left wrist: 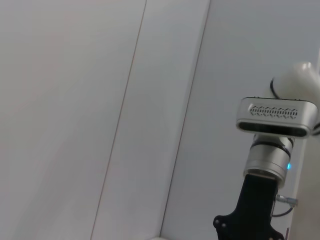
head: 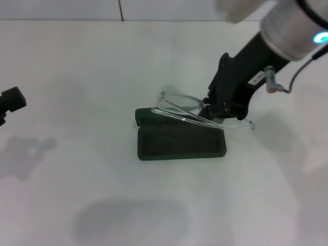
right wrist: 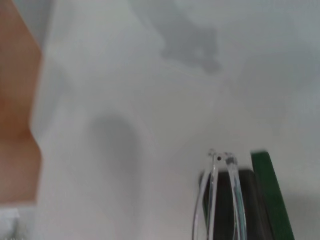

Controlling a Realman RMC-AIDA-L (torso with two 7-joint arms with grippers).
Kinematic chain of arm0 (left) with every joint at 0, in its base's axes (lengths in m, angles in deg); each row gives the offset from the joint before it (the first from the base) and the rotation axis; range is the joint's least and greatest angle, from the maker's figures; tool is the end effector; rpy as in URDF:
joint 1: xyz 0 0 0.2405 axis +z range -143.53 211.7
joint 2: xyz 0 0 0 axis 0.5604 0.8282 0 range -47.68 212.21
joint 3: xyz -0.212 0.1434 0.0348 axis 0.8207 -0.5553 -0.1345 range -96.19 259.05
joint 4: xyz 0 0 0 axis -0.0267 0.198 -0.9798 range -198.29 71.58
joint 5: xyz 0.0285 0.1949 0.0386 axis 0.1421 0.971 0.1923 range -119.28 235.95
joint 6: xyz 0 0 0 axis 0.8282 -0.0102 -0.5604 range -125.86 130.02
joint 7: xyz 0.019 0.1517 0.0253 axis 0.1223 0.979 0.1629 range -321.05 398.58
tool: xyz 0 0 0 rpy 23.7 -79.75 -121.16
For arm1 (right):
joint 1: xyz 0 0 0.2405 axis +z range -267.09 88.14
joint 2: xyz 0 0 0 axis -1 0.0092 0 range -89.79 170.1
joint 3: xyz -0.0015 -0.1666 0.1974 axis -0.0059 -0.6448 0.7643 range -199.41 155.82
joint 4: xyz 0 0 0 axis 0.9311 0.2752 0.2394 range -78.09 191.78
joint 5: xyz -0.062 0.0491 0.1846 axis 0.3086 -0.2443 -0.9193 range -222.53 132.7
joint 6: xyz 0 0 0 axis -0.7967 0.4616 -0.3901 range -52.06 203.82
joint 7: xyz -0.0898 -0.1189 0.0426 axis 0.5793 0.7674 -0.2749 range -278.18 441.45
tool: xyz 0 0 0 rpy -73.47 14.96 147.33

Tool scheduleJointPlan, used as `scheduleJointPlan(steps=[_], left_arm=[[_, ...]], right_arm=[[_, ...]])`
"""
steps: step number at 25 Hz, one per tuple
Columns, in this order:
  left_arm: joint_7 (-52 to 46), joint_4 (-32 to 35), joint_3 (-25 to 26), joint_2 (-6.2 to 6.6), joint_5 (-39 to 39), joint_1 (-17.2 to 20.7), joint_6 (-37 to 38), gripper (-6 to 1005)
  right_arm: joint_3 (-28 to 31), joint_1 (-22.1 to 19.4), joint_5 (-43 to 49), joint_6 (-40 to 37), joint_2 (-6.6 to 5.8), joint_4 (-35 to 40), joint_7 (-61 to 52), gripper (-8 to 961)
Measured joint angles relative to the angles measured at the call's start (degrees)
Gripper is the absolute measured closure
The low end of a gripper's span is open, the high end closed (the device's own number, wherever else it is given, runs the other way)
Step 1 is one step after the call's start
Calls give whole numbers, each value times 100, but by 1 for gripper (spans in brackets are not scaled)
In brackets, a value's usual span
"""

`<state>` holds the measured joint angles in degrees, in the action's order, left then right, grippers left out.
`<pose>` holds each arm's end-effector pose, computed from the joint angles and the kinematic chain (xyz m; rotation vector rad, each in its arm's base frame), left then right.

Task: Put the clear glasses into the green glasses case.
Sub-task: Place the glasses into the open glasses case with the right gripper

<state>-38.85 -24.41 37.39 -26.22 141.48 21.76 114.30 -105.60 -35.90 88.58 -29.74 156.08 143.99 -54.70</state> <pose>-0.2869 0.2404 0.1031 -2.5089 -0.4931 -1.2107 0.0410 0.3327 -0.0026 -3.0114 0.0280 -0.5250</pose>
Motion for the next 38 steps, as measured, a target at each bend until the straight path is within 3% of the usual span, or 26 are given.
scheduleJointPlan(steps=[9, 17, 26, 38], left_arm=[[239, 39, -22, 0, 369, -47, 28, 972], [404, 67, -22, -68, 508, -97, 24, 972], [743, 25, 3, -250, 756, -80, 15, 972], [835, 17, 16, -440, 937, -76, 11, 972]], right_arm=[[-264, -127, 331, 709, -4, 130, -87, 872], [-598, 8, 363, 718, 16, 37, -398, 873], [-1970, 865, 685, 1204, 24, -1220, -1023, 872], [-3198, 1162, 791, 1834, 26, -1520, -1377, 873]])
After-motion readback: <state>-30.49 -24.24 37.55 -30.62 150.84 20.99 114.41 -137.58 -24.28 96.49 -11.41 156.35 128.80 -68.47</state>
